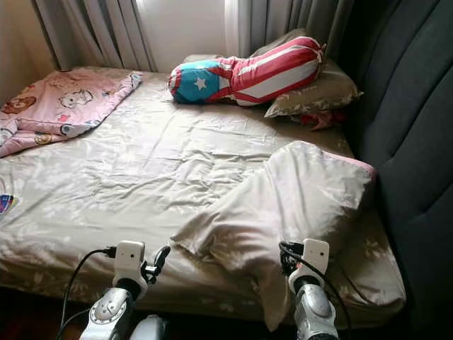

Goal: Clean up the room

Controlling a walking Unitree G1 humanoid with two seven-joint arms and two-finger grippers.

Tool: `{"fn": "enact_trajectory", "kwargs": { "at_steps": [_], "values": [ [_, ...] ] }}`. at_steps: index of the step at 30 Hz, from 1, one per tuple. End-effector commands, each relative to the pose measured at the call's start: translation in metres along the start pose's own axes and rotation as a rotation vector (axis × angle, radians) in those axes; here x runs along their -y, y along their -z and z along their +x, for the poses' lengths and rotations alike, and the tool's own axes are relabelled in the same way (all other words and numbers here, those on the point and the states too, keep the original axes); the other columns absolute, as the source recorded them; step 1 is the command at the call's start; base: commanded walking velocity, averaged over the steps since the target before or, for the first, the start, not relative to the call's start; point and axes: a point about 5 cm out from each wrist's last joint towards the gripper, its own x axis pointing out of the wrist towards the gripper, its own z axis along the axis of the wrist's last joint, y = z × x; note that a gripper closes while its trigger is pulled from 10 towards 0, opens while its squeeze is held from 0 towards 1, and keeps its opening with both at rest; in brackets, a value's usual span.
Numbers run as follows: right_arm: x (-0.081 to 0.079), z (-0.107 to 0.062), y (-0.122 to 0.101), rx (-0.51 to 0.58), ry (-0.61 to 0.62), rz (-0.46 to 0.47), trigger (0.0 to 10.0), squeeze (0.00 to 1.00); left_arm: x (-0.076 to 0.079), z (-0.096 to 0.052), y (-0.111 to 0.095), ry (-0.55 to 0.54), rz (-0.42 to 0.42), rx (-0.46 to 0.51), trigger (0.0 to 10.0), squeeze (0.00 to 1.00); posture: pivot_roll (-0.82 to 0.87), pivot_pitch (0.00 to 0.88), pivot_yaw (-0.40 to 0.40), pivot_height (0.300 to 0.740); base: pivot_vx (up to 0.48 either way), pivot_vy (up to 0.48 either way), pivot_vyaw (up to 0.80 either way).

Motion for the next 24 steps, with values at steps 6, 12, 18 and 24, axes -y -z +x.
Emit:
{"fn": "enact_trajectory", "kwargs": {
  "at_steps": [6, 12, 18, 24],
  "values": [
    [-0.007, 0.006, -0.016, 0.078, 0.001, -0.013, 10.0, 0.0, -0.001, 0.002, -0.005, -0.016, -0.009, 0.02, 10.0, 0.0, -0.04, 0.021, -0.057, 0.651, 0.332, 0.0, 0.0],
    [-0.007, 0.008, -0.024, 0.116, 0.023, -0.019, 10.0, 0.0, -0.002, 0.001, -0.004, -0.017, -0.007, 0.024, 10.0, 0.0, -0.04, 0.024, -0.056, 0.651, 0.105, 0.0, 0.0],
    [-0.008, 0.006, -0.017, 0.066, 0.028, 0.019, 10.0, 1.0, -0.005, 0.001, -0.004, -0.03, -0.006, 0.018, 10.0, 0.0, -0.04, 0.035, -0.056, 0.651, 0.0, 0.0, 0.0],
    [-0.013, 0.003, -0.022, 0.094, -0.016, 0.06, 10.0, 1.0, -0.004, -0.002, 0.0, -0.028, -0.003, -0.001, 10.0, 0.0, -0.06, 0.035, -0.051, 0.651, 0.0, 0.0, 0.0]
  ]
}}
